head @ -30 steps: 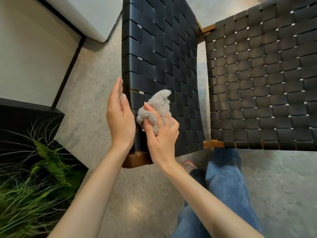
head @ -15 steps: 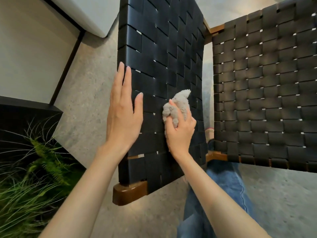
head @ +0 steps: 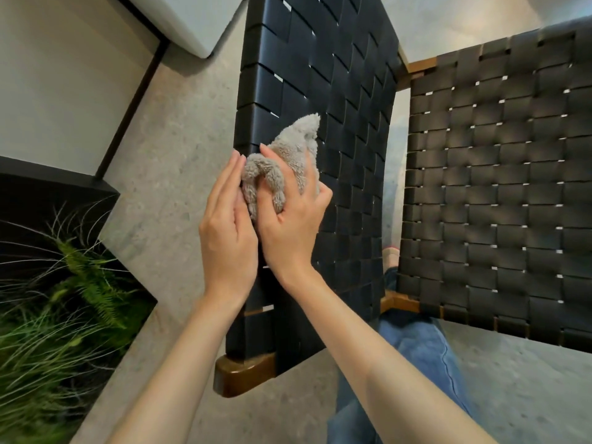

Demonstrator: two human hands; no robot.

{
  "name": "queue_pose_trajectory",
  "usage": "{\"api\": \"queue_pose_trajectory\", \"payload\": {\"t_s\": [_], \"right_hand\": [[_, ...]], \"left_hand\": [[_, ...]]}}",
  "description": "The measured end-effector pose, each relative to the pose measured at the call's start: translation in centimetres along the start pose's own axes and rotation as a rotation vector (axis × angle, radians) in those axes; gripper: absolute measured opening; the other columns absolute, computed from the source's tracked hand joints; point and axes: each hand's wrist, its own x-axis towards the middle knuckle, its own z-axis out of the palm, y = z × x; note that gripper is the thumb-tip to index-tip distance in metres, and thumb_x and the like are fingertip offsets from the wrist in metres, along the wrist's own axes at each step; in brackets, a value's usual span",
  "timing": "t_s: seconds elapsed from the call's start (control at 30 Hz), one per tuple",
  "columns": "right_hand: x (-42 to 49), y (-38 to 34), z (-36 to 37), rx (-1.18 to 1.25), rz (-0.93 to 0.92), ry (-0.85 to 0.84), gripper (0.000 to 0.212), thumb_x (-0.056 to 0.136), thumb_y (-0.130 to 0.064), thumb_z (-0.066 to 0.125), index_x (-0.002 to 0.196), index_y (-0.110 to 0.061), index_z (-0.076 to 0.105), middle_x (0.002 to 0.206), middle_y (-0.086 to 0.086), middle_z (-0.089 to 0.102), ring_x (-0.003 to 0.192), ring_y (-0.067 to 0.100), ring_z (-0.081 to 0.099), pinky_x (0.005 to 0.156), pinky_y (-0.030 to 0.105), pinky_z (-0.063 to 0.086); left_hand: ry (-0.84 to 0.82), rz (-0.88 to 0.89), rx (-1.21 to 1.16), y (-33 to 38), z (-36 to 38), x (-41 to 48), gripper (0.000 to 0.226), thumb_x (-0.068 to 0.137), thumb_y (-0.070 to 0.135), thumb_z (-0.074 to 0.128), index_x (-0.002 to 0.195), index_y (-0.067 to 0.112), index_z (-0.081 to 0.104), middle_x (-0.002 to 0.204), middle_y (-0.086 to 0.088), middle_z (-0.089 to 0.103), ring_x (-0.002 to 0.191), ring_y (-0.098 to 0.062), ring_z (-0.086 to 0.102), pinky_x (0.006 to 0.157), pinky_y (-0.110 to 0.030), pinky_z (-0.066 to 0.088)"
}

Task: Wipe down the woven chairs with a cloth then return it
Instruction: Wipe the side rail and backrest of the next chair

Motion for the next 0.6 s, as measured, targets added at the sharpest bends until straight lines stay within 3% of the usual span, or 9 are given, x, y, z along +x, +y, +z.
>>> {"api": "queue_pose_trajectory", "payload": {"t_s": [0.13,0.23,0.33,0.43,0.53,0.6], "right_hand": [[0.0,2.1,-0.1,-0.036,-0.018,0.049,0.041,0.087,-0.037,0.046,0.127,-0.039,0.058,0.148,0.0,0.039,0.106,0.017,0.034,0.09,0.032,0.04],[0.5,5.4,-0.9,-0.088,0.074,0.068,0.043,0.087,-0.04,0.045,0.129,-0.048,0.05,0.146,-0.001,0.041,0.104,0.017,0.035,0.089,0.031,0.039],[1.0,9.4,-1.9,-0.12,0.166,0.078,0.041,0.087,-0.043,0.044,0.128,-0.051,0.045,0.145,-0.002,0.043,0.106,0.019,0.037,0.092,0.035,0.04],[1.8,12.8,-2.9,-0.162,0.362,0.091,0.043,0.094,-0.034,0.051,0.136,-0.033,0.047,0.144,0.004,0.044,0.115,0.025,0.039,0.099,0.046,0.04],[2.8,14.4,-3.6,-0.254,0.519,0.038,0.043,0.098,-0.035,0.045,0.14,-0.023,0.045,0.151,0.004,0.034,0.125,0.029,0.035,0.105,0.05,0.035],[2.8,13.7,-3.9,-0.229,0.557,-0.019,0.046,0.1,-0.042,0.04,0.144,-0.029,0.038,0.158,0.002,0.021,0.132,0.031,0.028,0.109,0.047,0.029]], "left_hand": [[-0.06,0.02,0.055,0.1,0.0,0.1,0.042,0.102,0.01,0.034,0.144,0.011,0.036,0.151,-0.001,0.035,0.137,-0.001,0.027,0.11,-0.008,0.02],[-0.136,0.087,0.145,0.5,0.0,0.5,0.047,0.101,0.01,0.036,0.147,0.015,0.03,0.156,0.003,0.023,0.142,-0.003,0.018,0.111,-0.006,0.014],[-0.194,0.192,0.279,0.8,0.6,1.5,0.05,0.099,0.006,0.041,0.147,0.016,0.032,0.157,0.003,0.018,0.146,-0.012,0.008,0.118,-0.026,0.016],[-0.229,0.307,0.555,1.0,1.7,2.4,0.049,0.095,0.011,0.047,0.143,0.012,0.039,0.156,-0.004,0.022,0.146,-0.026,0.005,0.114,-0.051,0.026],[-0.276,0.393,0.816,1.0,2.2,2.9,0.049,0.095,0.021,0.047,0.142,0.011,0.04,0.156,-0.009,0.023,0.146,-0.032,0.006,0.117,-0.052,0.014],[-0.319,0.455,0.947,0.9,2.2,2.9,0.052,0.096,0.027,0.042,0.145,0.013,0.035,0.157,-0.011,0.02,0.146,-0.03,0.007,0.118,-0.049,0.004]]}}
